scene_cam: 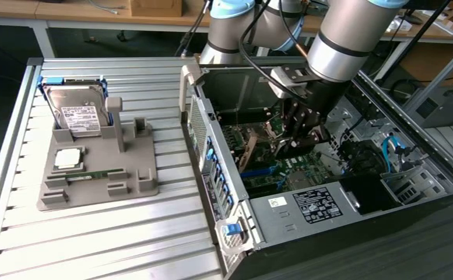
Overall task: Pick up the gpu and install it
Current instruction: 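Insert the gpu into the slot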
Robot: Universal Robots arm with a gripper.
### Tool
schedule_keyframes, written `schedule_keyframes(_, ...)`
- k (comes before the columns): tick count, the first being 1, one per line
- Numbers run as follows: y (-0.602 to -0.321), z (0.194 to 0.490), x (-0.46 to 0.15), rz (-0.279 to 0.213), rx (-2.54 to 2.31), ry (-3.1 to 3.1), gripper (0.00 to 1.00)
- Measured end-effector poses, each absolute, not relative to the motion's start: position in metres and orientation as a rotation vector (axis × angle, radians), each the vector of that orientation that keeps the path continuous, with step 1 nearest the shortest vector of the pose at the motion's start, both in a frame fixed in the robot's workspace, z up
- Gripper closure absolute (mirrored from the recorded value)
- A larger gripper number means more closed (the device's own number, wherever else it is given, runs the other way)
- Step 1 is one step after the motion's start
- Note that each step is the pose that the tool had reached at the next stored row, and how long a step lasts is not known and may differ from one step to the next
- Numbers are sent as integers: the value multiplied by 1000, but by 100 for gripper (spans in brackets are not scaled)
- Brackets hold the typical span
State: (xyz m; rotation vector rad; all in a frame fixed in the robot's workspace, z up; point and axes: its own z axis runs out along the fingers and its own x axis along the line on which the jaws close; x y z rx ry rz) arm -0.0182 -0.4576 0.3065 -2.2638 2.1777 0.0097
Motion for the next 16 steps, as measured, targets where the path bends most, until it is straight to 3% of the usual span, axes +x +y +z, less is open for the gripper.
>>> schedule_keyframes(16, -458, 304, -18, 10, -2237, 2205, 73)
